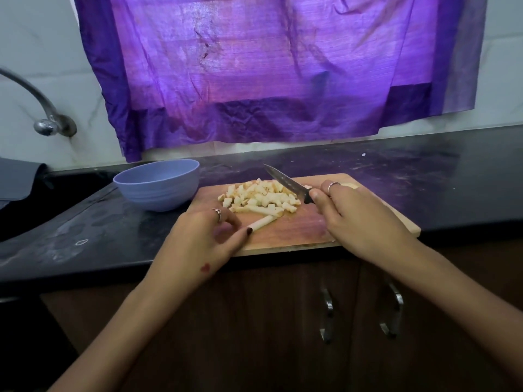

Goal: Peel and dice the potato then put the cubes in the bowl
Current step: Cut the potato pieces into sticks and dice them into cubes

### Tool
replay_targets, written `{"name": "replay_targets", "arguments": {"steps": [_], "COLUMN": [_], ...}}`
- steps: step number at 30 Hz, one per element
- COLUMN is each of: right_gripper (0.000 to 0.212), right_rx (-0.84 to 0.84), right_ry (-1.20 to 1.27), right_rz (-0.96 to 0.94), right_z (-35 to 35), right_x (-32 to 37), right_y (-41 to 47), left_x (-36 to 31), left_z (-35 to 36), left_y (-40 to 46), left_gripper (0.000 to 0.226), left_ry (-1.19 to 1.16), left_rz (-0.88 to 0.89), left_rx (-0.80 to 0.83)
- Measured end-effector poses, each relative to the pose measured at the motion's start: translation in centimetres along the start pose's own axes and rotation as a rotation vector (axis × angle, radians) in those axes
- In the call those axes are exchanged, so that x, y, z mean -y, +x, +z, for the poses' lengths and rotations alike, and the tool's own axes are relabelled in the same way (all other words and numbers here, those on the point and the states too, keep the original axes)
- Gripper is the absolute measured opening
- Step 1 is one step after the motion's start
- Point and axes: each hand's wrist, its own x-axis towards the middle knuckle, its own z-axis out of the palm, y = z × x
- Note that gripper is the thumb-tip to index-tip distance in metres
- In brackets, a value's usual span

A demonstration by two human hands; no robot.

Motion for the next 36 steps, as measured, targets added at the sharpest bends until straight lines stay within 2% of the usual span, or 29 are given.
{"name": "replay_targets", "arguments": {"steps": [2, 5, 12, 16, 26, 32, 36], "right_gripper": [0.034, 0.027, 0.039, 0.039, 0.038, 0.042, 0.05], "right_rx": [0.037, 0.087, 0.212, 0.271, 0.256, 0.316, 0.328], "right_ry": [-0.03, -0.015, -0.038, -0.092, -0.158, -0.148, -0.252], "right_rz": [-0.009, -0.034, -0.106, -0.145, -0.159, -0.144, -0.187], "right_z": [-0.3, -0.9, -1.4, -1.8, -2.3, -2.2, -0.6], "right_x": [0.1, 0.6, 1.9, 2.0, 2.7, 3.2, 3.1], "right_y": [0.1, -0.4, -2.2, -2.0, -2.0, -1.5, -0.4], "left_x": [-0.5, -0.8, -1.5, -1.6, -1.7, -1.8, -1.8], "left_z": [0.3, 0.5, 0.6, 0.7, 0.9, 1.4, 1.5], "left_y": [0.0, -0.5, -2.2, -2.7, -3.3, -3.3, -3.3], "left_gripper": [0.006, 0.018, 0.011, 0.009, 0.007, 0.009, 0.01], "left_ry": [-0.046, -0.051, -0.148, -0.21, -0.248, -0.268, -0.301], "left_rz": [-0.066, -0.104, -0.201, -0.21, -0.18, -0.154, -0.173], "left_rx": [-0.039, -0.085, -0.151, -0.171, -0.223, -0.232, -0.235]}}
